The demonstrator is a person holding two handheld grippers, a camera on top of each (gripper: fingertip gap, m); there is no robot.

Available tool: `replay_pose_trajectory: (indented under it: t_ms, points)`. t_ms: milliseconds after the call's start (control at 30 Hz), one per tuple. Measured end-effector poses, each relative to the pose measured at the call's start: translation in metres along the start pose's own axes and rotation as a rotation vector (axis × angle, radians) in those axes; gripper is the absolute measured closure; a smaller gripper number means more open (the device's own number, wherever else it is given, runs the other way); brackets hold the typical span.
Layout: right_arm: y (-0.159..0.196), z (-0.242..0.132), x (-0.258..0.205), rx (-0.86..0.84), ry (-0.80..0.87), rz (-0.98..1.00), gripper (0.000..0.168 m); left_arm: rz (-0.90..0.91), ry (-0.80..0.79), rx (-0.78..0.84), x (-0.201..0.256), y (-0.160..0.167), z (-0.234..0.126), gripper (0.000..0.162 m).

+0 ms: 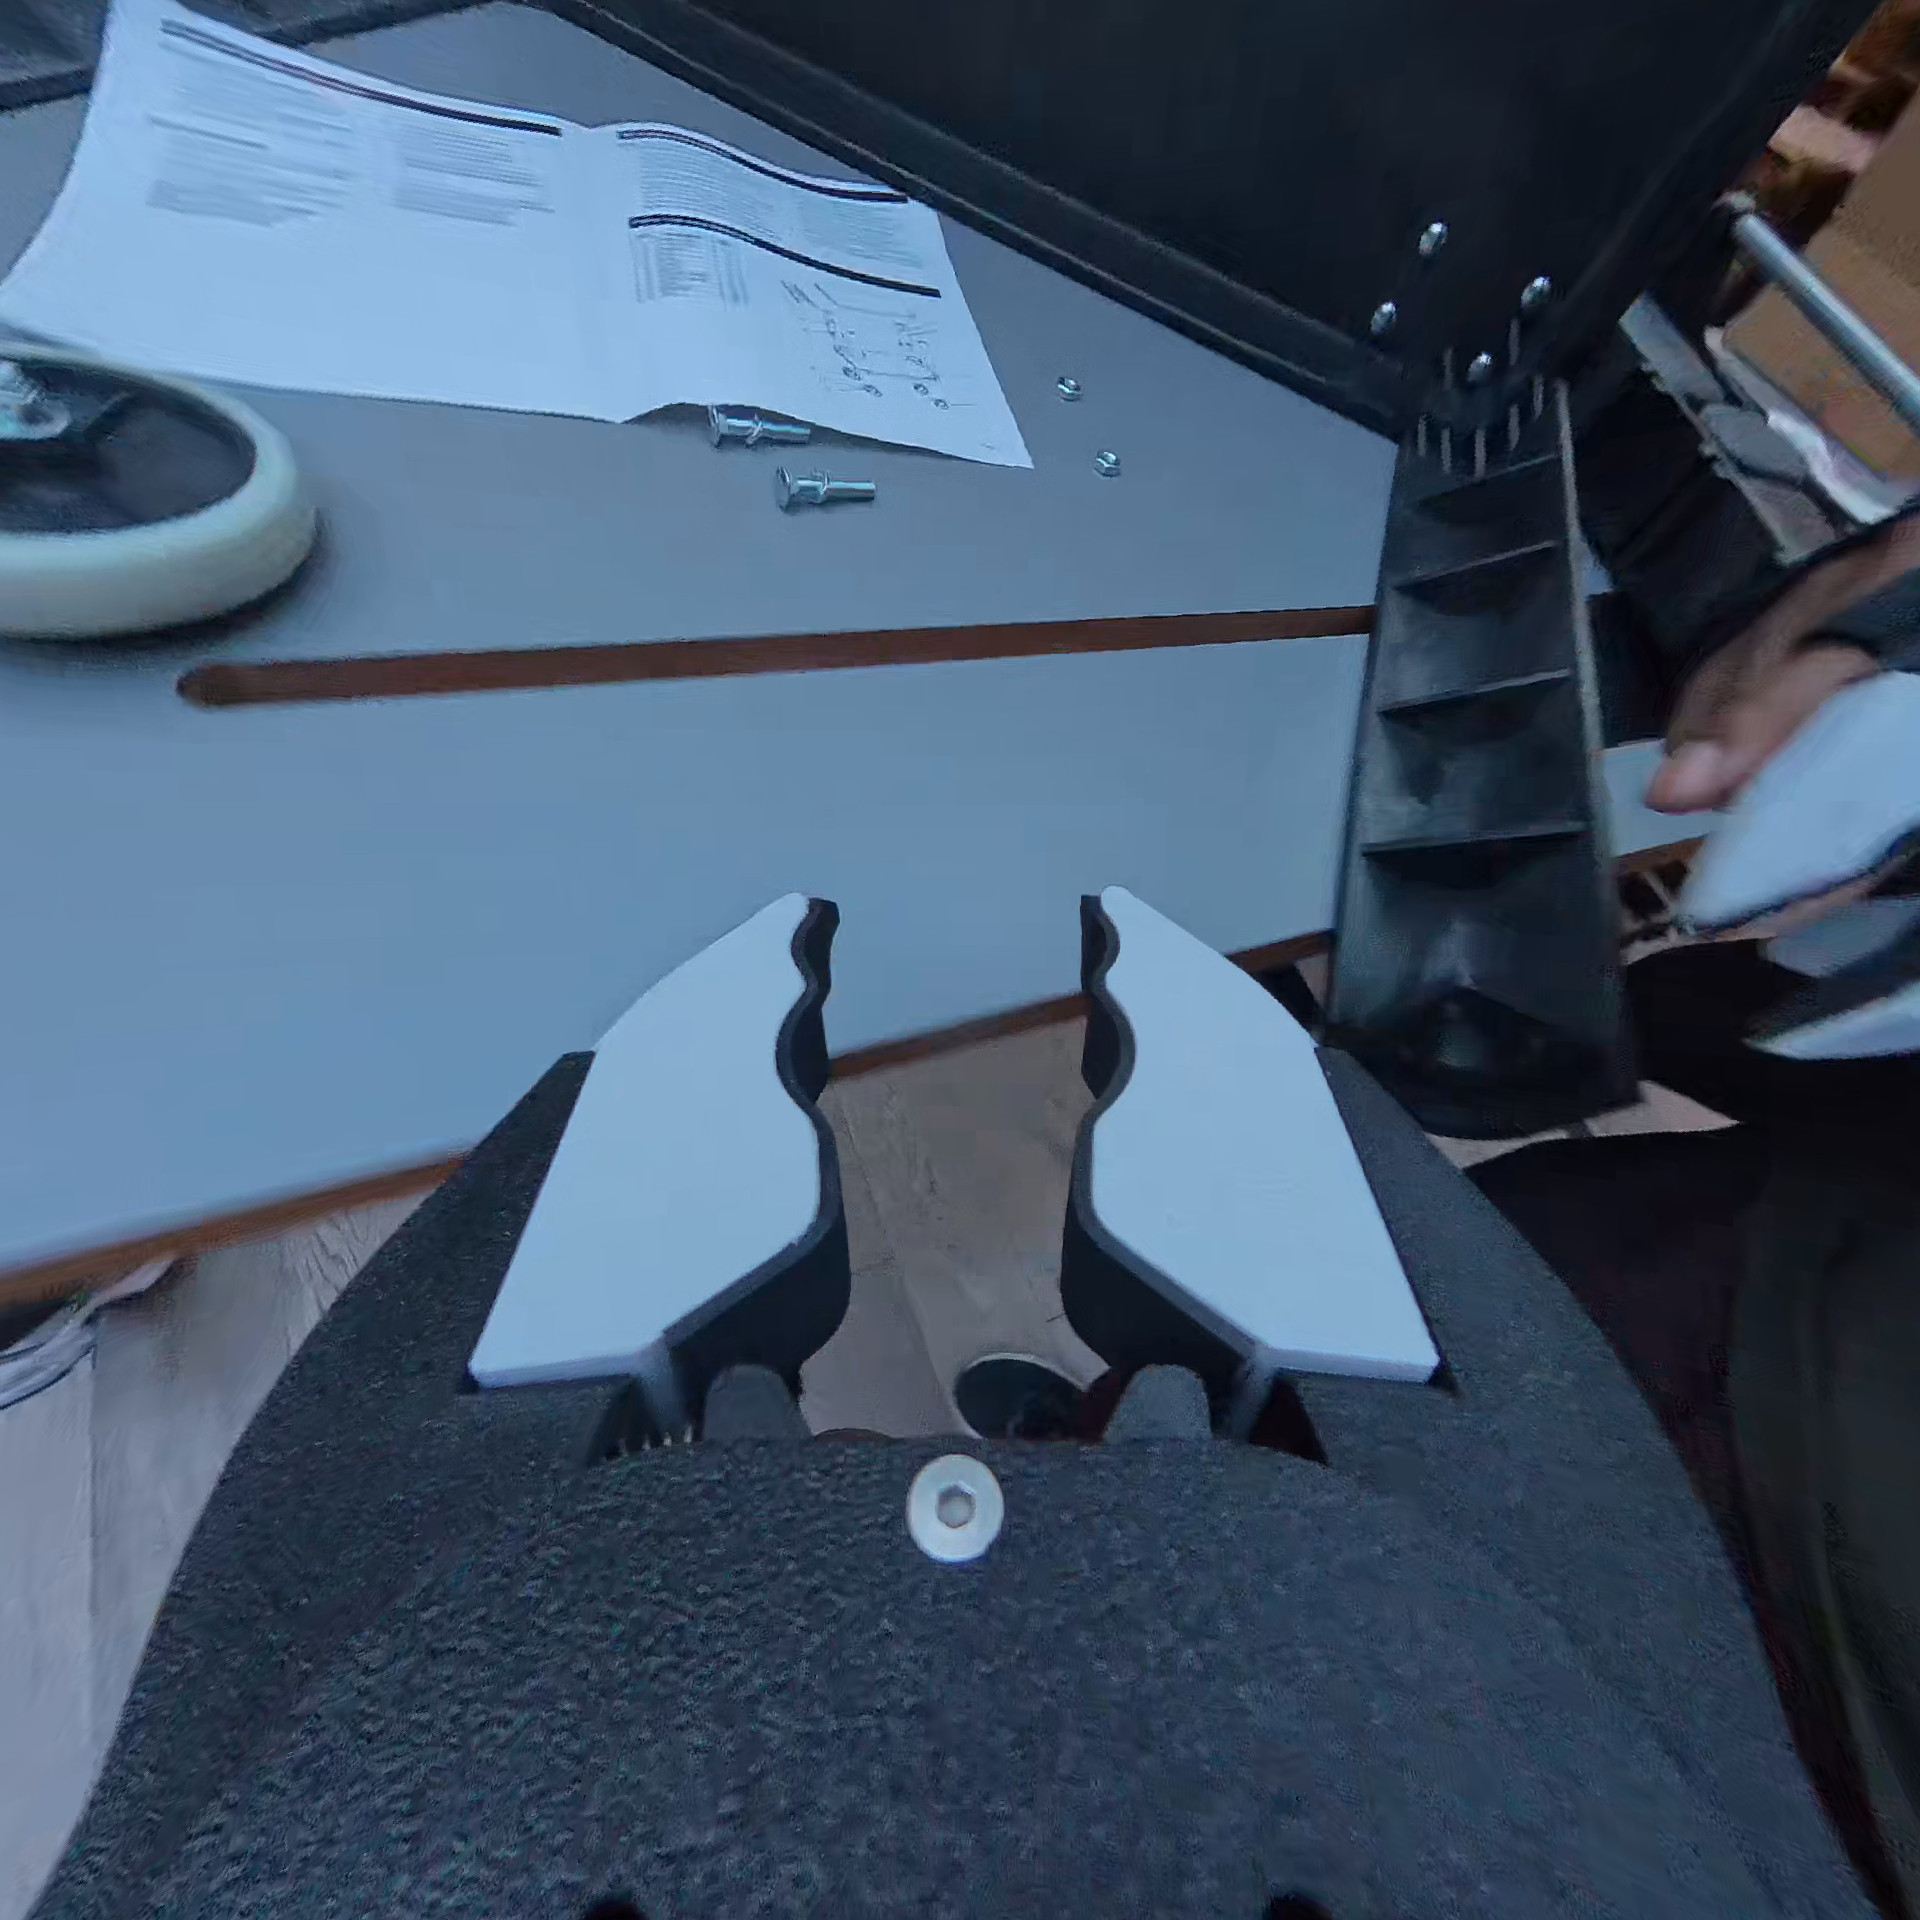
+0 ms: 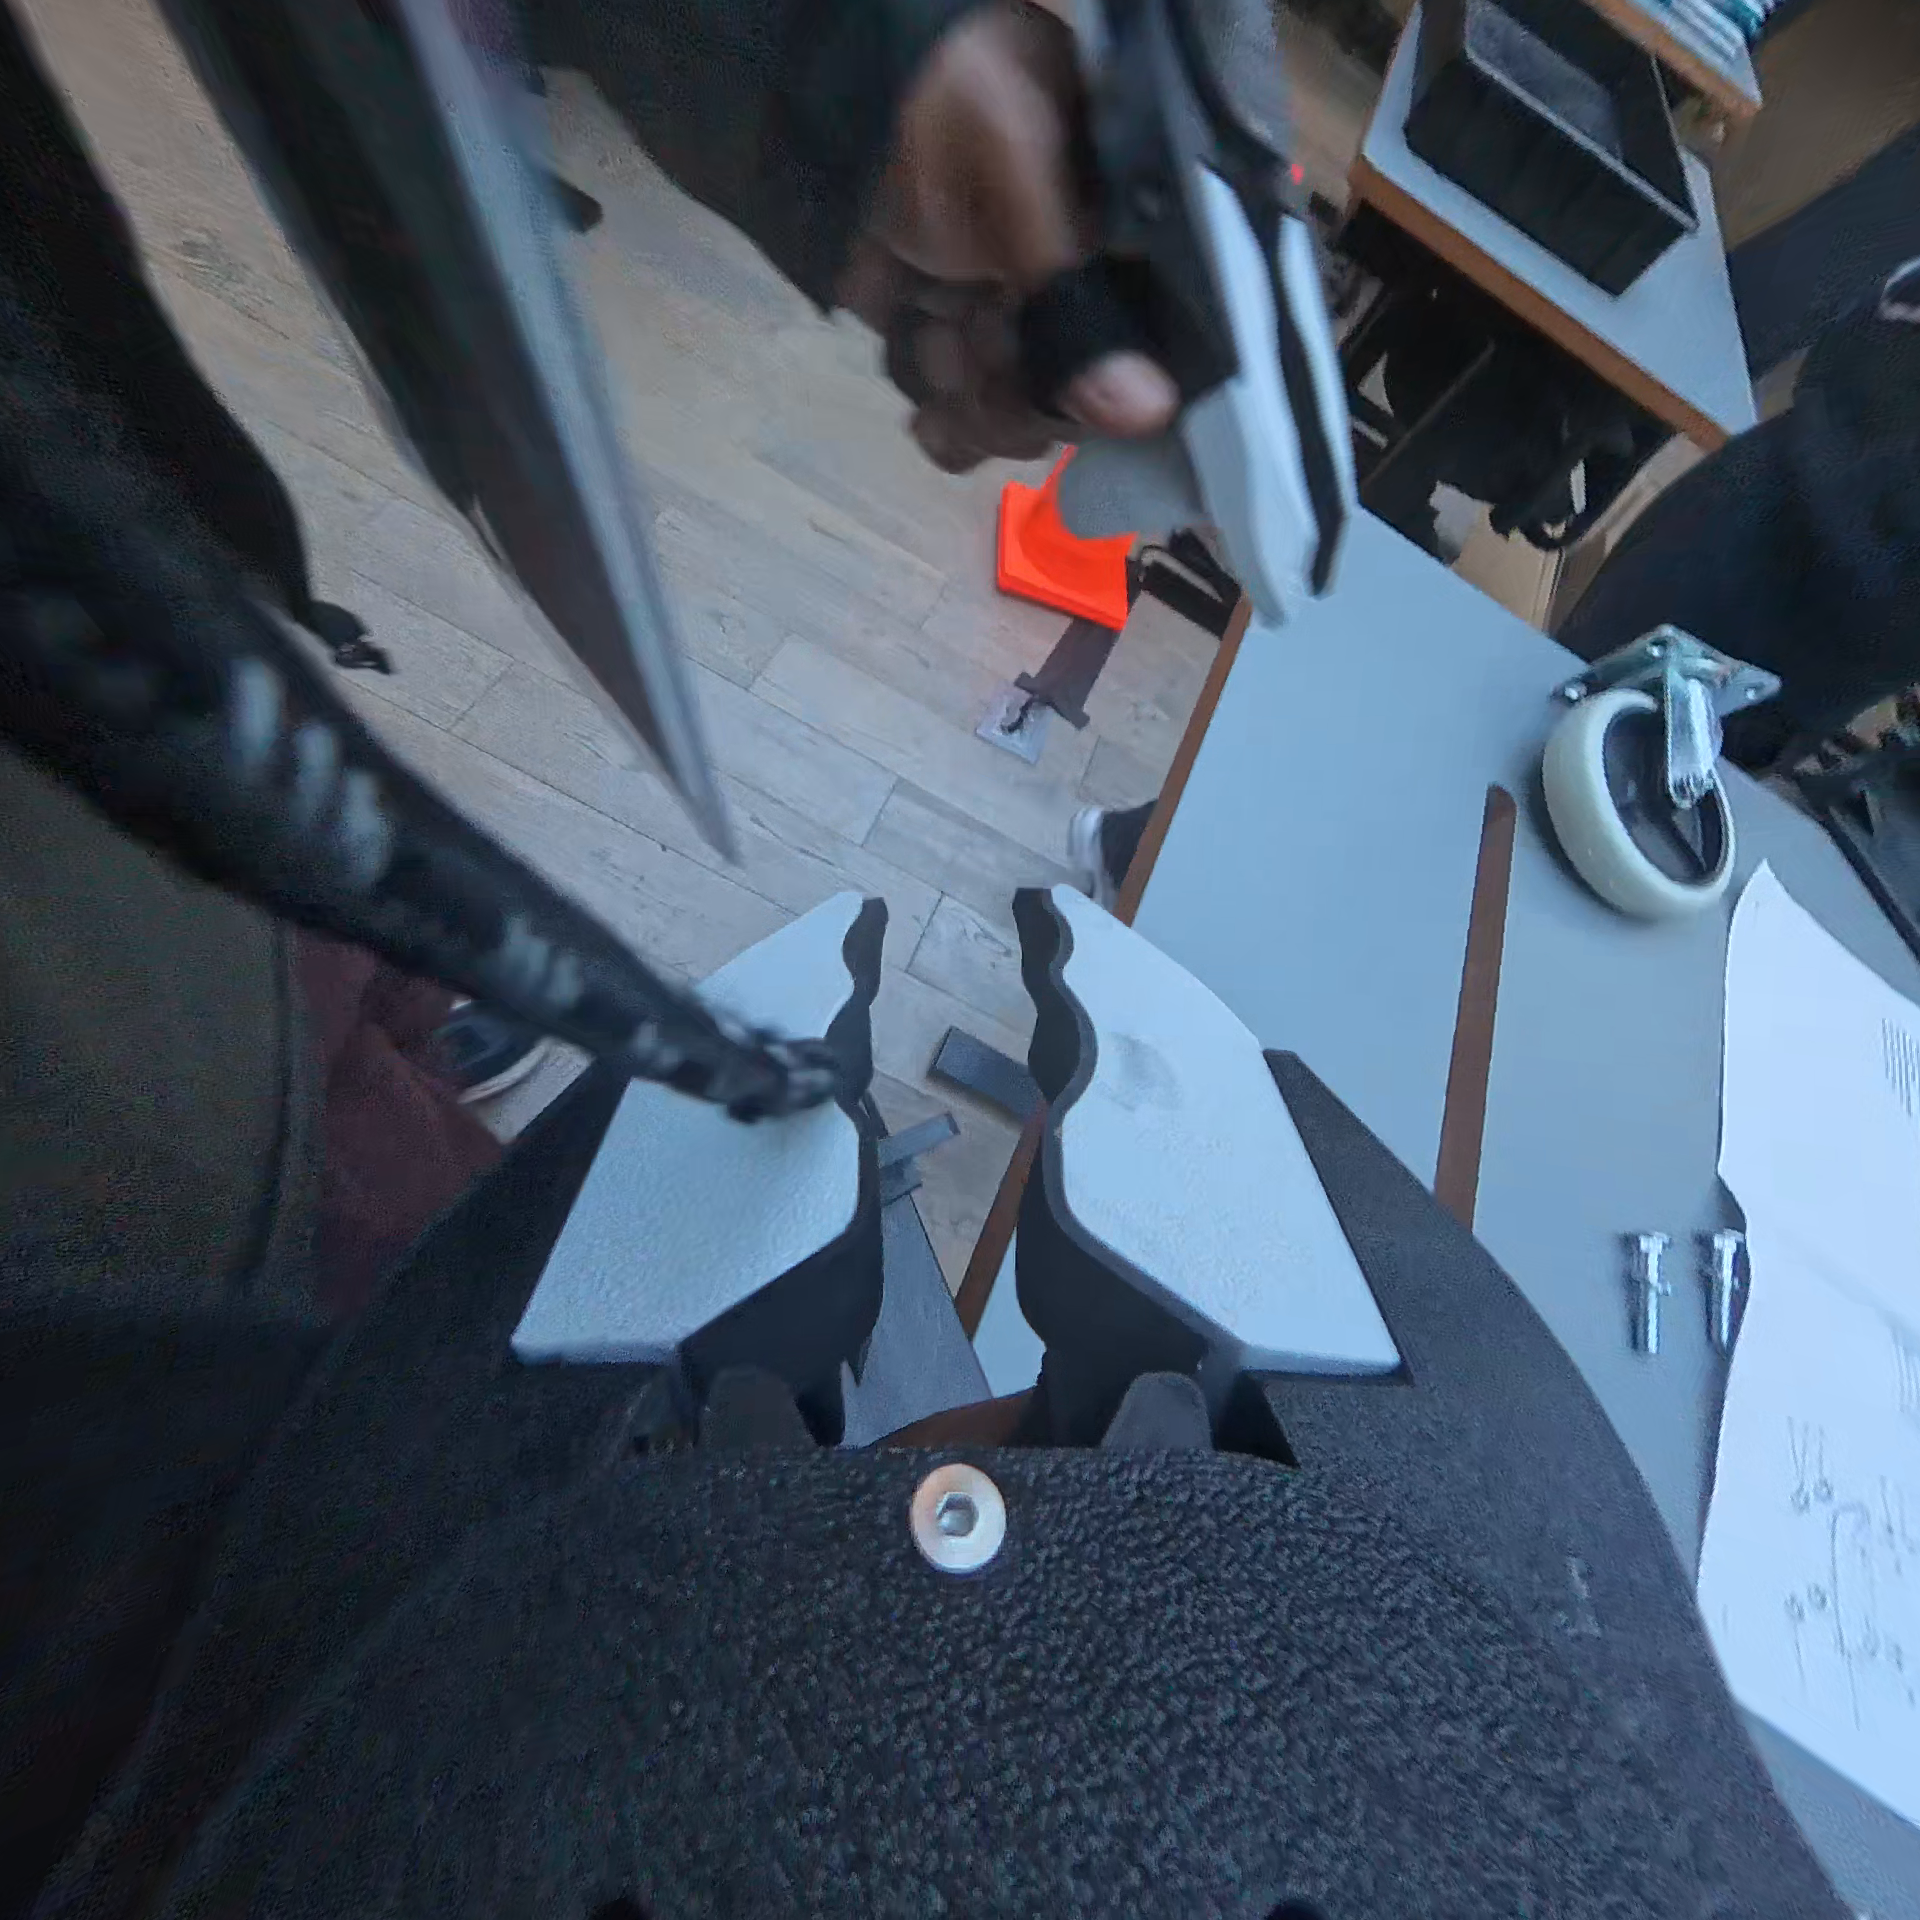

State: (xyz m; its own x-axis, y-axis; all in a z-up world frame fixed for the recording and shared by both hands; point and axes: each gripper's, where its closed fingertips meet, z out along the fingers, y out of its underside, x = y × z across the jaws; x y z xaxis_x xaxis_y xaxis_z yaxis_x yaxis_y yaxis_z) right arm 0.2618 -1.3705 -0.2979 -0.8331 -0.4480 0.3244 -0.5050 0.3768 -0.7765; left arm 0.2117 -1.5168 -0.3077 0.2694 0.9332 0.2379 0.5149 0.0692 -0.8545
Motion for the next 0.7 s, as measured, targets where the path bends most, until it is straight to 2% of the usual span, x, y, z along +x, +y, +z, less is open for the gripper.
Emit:
replay_pose_trajectory:
  t_ms: [67, 167, 267, 333, 467, 700]
  points:
    - [0.009, 0.001, 0.007, -0.061, 0.036, 0.047, 0.139, 0.106, 0.082, -0.050, -0.032, -0.022, 0.056, 0.115]
    - [0.020, 0.008, 0.020, -0.161, 0.109, 0.132, 0.140, 0.241, 0.224, -0.079, -0.055, -0.052, 0.139, 0.116]
    - [0.027, 0.018, 0.032, -0.276, 0.190, 0.211, 0.140, 0.420, 0.312, -0.146, -0.074, -0.062, 0.214, 0.116]
    - [0.027, 0.024, 0.037, -0.356, 0.245, 0.281, 0.140, 0.514, 0.362, -0.190, -0.083, -0.063, 0.249, 0.116]
    - [0.016, 0.038, 0.046, -0.407, 0.359, 0.479, 0.140, 0.606, 0.471, -0.251, -0.086, -0.062, 0.281, 0.121]
    - [0.008, 0.065, 0.065, -0.451, 0.453, 0.601, 0.140, 0.717, 0.620, -0.324, -0.073, -0.047, 0.283, 0.126]
